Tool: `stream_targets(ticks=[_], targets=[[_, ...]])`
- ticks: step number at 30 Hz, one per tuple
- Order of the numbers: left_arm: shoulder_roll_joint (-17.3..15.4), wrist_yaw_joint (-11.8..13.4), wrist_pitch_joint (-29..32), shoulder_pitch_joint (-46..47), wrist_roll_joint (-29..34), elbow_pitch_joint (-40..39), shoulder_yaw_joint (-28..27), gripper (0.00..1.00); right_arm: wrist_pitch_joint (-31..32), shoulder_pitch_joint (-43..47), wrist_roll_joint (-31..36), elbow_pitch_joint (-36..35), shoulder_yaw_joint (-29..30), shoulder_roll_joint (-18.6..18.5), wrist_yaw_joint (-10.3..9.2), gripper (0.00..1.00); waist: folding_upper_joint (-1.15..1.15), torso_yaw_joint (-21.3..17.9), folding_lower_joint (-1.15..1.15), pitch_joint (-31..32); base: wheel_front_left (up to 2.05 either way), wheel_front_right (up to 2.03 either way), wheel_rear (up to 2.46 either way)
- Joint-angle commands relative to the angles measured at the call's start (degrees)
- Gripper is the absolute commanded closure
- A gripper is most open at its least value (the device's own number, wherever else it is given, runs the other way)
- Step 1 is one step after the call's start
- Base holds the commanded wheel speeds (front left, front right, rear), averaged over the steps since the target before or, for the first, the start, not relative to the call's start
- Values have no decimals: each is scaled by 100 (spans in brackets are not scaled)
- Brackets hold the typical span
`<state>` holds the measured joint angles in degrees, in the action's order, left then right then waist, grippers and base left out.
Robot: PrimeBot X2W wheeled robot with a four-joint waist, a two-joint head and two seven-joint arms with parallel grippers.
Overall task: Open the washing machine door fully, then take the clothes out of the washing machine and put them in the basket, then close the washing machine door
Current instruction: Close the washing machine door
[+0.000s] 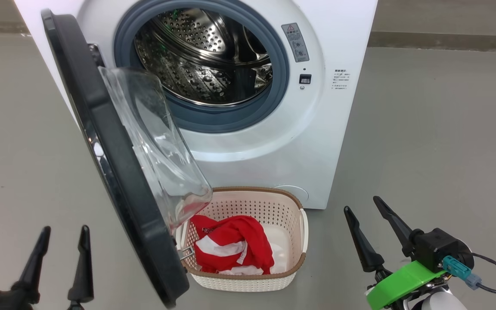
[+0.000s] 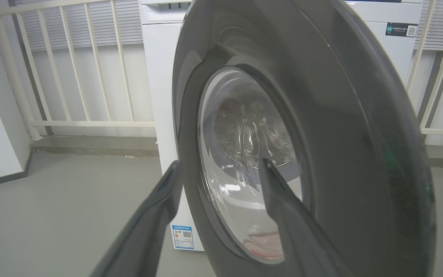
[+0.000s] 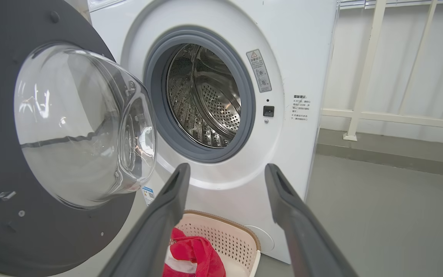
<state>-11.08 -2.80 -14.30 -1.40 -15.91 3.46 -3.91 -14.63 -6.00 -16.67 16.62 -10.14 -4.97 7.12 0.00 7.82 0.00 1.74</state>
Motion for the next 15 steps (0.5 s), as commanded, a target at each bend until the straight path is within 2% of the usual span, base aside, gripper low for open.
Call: stream_targets(ticks=[1, 6, 15], targets=[[-71, 63, -64, 70, 203, -134, -202, 0, -37, -97, -8, -133, -116, 8, 36, 0, 0, -2, 0, 0, 0, 0, 0], [74, 147, -68, 26, 534, -260, -293, 0, -37, -110, -5, -140, -113, 16, 36, 0, 0, -18, 0, -8, 0, 0, 0], [390, -31, -69, -74, 755, -59, -500, 0, -37, -128, -8, -159, -109, 41, 36, 0, 0, -74, 0, -59, 0, 0, 0]])
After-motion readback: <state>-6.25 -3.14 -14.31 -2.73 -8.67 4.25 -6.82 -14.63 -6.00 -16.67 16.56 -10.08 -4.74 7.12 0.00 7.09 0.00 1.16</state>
